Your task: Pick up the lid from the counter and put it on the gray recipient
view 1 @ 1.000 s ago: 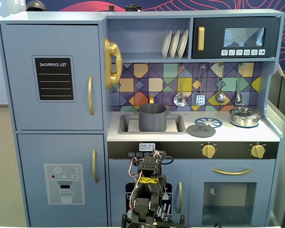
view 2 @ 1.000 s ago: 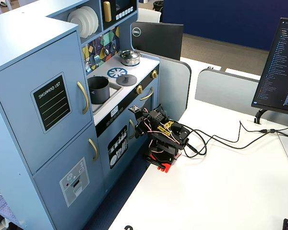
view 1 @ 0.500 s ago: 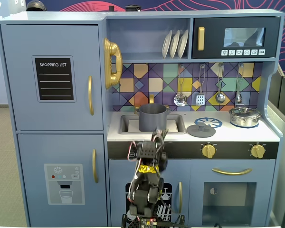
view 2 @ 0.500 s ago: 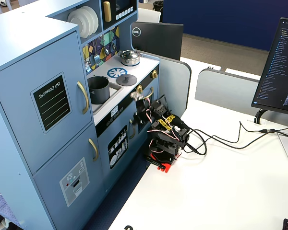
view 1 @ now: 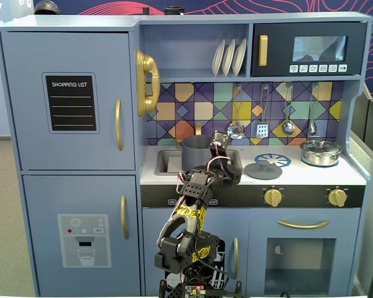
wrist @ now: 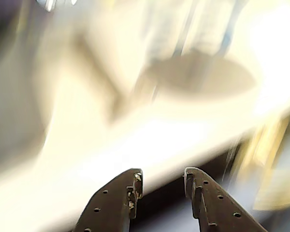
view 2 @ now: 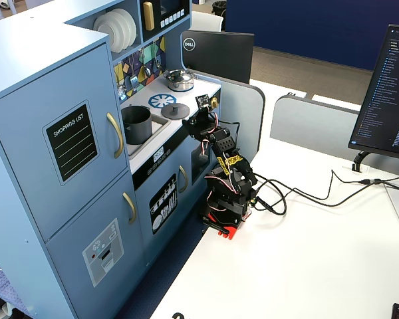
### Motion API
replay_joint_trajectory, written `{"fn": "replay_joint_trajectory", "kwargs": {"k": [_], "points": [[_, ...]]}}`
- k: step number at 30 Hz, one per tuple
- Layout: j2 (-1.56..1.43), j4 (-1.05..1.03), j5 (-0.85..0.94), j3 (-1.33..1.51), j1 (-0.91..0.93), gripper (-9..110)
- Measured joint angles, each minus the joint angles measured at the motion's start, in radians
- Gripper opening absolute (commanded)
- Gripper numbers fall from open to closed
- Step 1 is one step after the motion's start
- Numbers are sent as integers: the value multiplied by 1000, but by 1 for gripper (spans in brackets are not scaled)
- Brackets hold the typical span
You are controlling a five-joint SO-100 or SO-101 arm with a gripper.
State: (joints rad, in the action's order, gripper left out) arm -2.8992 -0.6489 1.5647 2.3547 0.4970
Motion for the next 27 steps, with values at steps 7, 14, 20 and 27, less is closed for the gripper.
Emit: {"fn": "replay_joint_trajectory", "kwargs": {"k": [7, 14, 20, 27], "points": [[124, 308, 21, 114, 54, 21], [293, 607, 41, 153, 72, 25], [431, 762, 43, 153, 100, 25], [551, 884, 21, 153, 101, 24]]}}
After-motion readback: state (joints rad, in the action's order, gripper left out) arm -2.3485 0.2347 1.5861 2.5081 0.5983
